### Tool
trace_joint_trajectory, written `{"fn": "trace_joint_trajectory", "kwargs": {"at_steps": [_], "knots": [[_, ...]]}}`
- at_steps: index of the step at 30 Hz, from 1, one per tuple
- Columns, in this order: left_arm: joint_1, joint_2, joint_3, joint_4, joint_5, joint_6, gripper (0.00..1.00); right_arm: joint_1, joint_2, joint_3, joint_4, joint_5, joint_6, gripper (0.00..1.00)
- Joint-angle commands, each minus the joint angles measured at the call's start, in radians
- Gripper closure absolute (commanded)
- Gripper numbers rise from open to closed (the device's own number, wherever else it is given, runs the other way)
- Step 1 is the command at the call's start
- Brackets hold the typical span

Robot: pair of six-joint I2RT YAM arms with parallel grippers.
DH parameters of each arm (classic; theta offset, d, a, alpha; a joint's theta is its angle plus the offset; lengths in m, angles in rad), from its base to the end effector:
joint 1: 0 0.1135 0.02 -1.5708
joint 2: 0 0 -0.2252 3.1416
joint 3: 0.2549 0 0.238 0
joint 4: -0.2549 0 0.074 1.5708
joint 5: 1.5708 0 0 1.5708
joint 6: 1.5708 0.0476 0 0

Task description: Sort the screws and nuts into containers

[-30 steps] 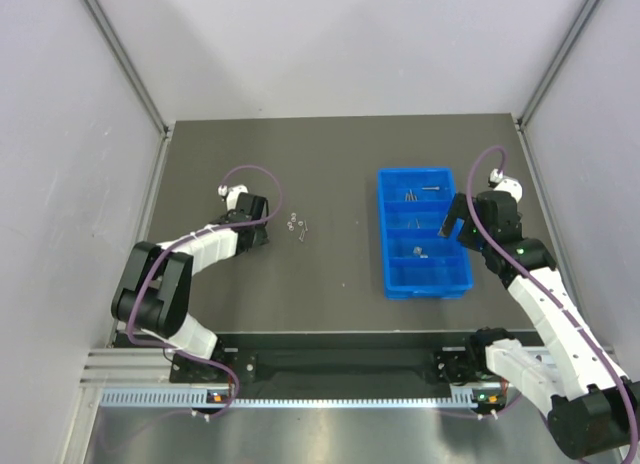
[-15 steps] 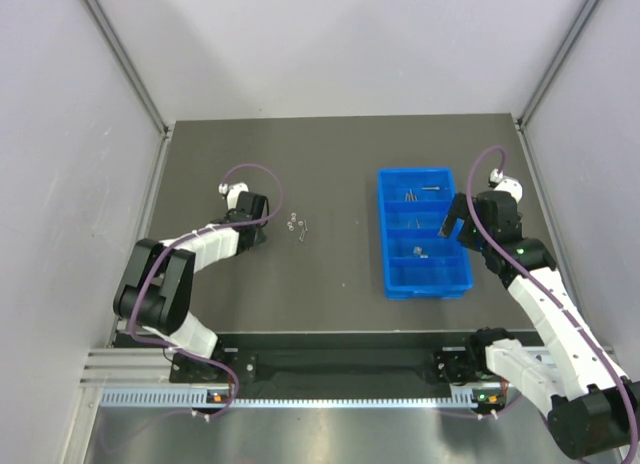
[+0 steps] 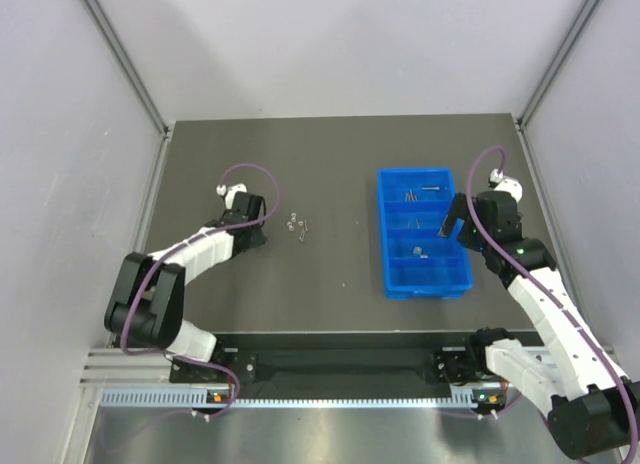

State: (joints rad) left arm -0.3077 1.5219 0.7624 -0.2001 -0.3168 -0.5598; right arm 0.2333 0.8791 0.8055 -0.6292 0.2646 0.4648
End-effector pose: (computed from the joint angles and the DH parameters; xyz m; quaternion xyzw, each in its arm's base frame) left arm 0.2768 -0.0724 0.1257 -0.1655 0.9283 0.0116 0.3328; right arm 0.1994 0.0346 0.2523 0.1590 0.8869 0.0301 0.4326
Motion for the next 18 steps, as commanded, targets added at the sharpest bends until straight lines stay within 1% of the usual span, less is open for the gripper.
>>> {"fn": "trace_joint_trajectory", "kwargs": {"at_steps": [1,5,6,8,9,11,12,14,15,17,18], "knots": [[-0.007,-0.130,-0.011,-0.028,0.064,-0.041,0.84,0.012,-0.009,0.017,0.033,0.010,-0.003,0.00],[-0.062,-0.242,-0.009,-0.024,0.122,-0.095,0.84,0.012,-0.012,0.021,0.033,0.013,-0.005,0.00],[-0.124,-0.274,-0.006,-0.015,0.117,-0.123,0.84,0.014,-0.014,0.023,0.033,0.015,-0.003,0.00],[-0.207,-0.289,0.017,0.020,0.095,-0.150,0.84,0.012,-0.015,0.023,0.033,0.021,-0.002,0.00],[-0.300,-0.278,0.034,0.028,0.053,-0.178,0.84,0.012,-0.017,0.024,0.034,0.024,0.000,0.00],[-0.381,-0.249,0.092,0.074,0.041,-0.198,0.84,0.012,-0.017,0.030,0.026,0.031,0.000,0.00],[-0.448,-0.203,0.116,0.091,0.039,-0.213,0.85,0.011,-0.019,0.032,0.023,0.033,-0.002,0.00],[-0.510,-0.152,0.188,0.145,0.047,-0.216,0.85,0.011,-0.025,0.041,0.014,0.045,-0.003,0.00],[-0.563,-0.094,0.216,0.189,0.050,-0.216,0.85,0.011,-0.026,0.043,0.010,0.048,-0.003,0.00],[-0.625,-0.025,0.308,0.244,0.074,-0.200,0.85,0.012,-0.038,0.047,0.002,0.062,-0.003,0.00],[-0.639,0.051,0.343,0.260,0.088,-0.195,0.85,0.012,-0.043,0.047,0.003,0.064,-0.003,0.00]]}}
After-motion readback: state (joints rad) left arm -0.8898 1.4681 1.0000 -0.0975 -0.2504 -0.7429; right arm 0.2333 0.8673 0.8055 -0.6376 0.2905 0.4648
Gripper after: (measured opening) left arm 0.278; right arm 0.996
